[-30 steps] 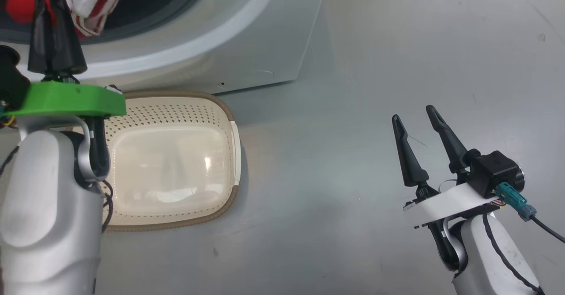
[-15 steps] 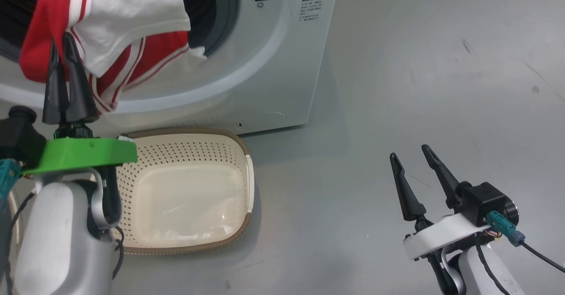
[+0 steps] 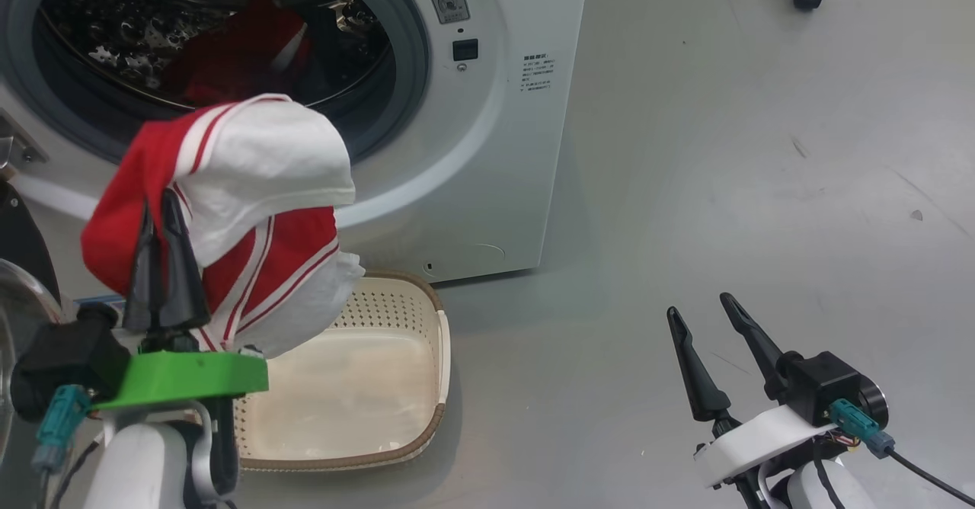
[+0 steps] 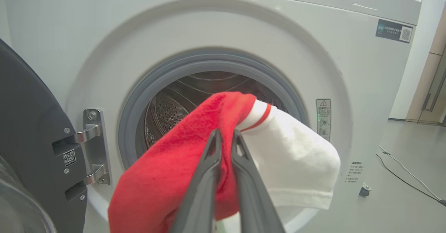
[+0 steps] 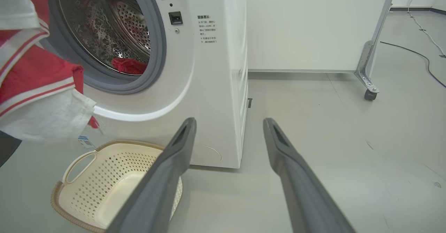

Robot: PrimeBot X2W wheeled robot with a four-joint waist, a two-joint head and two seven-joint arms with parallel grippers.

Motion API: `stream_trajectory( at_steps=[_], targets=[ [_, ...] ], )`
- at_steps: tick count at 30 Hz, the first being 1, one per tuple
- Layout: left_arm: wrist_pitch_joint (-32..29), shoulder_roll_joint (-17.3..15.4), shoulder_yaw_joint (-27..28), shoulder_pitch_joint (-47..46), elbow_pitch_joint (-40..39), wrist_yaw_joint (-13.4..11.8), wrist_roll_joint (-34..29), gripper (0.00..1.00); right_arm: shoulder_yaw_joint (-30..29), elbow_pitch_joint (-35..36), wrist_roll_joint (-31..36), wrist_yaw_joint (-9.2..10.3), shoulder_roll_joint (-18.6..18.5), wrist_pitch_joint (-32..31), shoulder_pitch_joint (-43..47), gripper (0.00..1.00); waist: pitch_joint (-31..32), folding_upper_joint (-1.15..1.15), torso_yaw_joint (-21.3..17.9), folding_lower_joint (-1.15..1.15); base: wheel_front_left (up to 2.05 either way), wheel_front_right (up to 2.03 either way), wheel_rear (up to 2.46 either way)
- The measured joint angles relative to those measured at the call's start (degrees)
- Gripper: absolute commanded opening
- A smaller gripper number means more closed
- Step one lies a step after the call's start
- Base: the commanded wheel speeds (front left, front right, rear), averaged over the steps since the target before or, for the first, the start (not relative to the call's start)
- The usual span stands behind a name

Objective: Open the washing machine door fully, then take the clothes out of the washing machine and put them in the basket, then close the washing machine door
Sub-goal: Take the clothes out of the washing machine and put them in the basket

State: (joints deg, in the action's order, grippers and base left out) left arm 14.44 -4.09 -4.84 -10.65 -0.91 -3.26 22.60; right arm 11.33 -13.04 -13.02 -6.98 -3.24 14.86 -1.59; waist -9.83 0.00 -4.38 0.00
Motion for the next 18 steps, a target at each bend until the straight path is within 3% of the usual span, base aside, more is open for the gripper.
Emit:
stream_trajectory(
  at_steps=[12, 18],
  targets=[
    [0.0, 1.0, -2.5, 5.1, 0.9, -1.1, 0.0, 0.0, 0.2, 2.2, 0.0, 0.0, 0.0, 0.0, 0.0, 1.0, -2.2, 0.0, -0.1, 0.0, 0.0, 0.0, 0.0],
    [0.0, 1.2, -2.5, 5.1, 6.2, -1.6, 1.4, 0.0, 0.9, 3.5, 0.0, 0.0, 0.0, 0.0, -0.3, 1.0, -5.0, 0.0, -0.7, 0.0, 0.0, 0.0, 0.0]
  ],
)
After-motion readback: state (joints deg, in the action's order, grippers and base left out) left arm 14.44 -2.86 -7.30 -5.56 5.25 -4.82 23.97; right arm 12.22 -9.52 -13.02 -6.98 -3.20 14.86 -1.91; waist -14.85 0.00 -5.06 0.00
